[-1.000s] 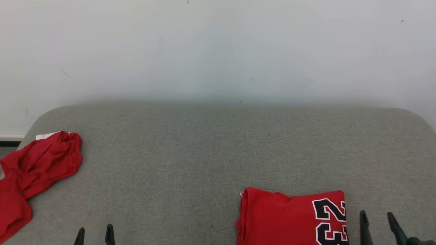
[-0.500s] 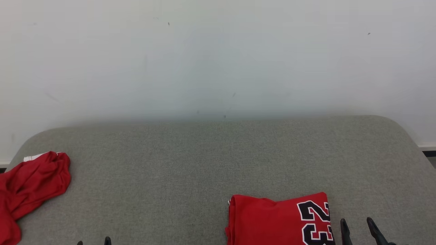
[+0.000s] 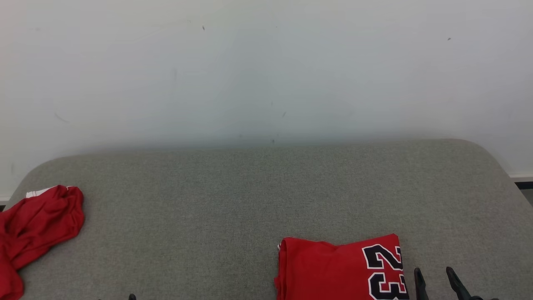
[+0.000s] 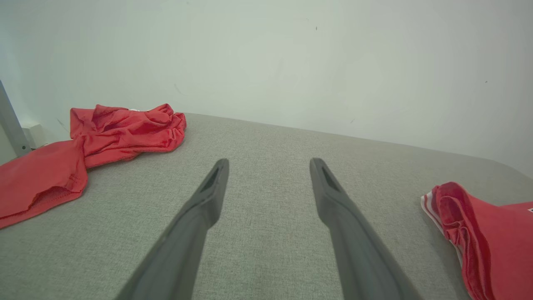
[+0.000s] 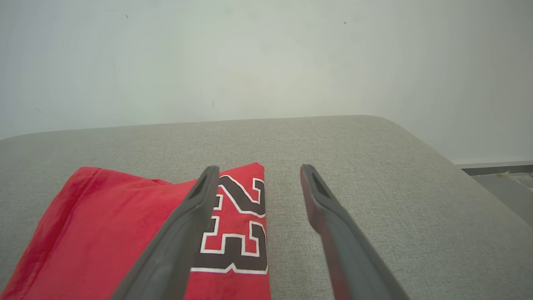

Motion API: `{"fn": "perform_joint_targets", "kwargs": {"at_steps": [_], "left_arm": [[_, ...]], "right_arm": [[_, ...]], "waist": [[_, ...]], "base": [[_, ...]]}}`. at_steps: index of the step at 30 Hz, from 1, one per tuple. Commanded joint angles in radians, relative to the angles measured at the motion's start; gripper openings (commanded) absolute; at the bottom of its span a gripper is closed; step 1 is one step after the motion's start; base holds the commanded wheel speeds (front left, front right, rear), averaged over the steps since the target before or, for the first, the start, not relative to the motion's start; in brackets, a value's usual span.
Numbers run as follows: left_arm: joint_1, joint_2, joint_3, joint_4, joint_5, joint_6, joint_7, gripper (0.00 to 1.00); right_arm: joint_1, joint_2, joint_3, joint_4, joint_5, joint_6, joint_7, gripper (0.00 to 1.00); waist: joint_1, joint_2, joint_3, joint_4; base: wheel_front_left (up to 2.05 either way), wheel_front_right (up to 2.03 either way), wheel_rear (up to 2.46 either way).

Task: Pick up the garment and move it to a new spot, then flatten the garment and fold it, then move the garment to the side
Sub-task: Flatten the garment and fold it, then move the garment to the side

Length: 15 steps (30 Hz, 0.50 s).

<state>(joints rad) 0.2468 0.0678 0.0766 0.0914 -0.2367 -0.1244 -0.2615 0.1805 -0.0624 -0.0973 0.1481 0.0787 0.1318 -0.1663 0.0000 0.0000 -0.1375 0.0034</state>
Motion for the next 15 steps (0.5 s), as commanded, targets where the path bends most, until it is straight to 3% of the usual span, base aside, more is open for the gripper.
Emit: {"fn": "perform_joint_targets", "kwargs": {"at_steps": [1, 11, 15], "left_arm": [[0.005, -0.004, 0.002, 0.002, 0.007, -0.005, -0.004, 1.0], [-0.001, -0.007, -0.002, 0.006, 0.017, -0.005, -0.004, 1.0], [-0.007, 0.0, -0.013, 0.011, 0.028, -0.005, -0.004, 1.0]], "right_arm": [[-0.009, 0.003, -0.003, 0.001, 0.0, -0.002, 0.002, 1.0], [-0.019, 0.005, 0.008, -0.011, -0.019, -0.002, 0.032, 1.0], [-0.051, 0.005, -0.002, -0.007, 0.0, -0.002, 0.134, 1.0]], "waist": [[0.0, 0.0, 0.001, 0.0], [0.0, 0.0, 0.005, 0.006], [0.0, 0.0, 0.019, 0.013]], "base": [[0.0, 0.0, 0.0], [0.0, 0.0, 0.0], [0.0, 0.0, 0.0]]}}
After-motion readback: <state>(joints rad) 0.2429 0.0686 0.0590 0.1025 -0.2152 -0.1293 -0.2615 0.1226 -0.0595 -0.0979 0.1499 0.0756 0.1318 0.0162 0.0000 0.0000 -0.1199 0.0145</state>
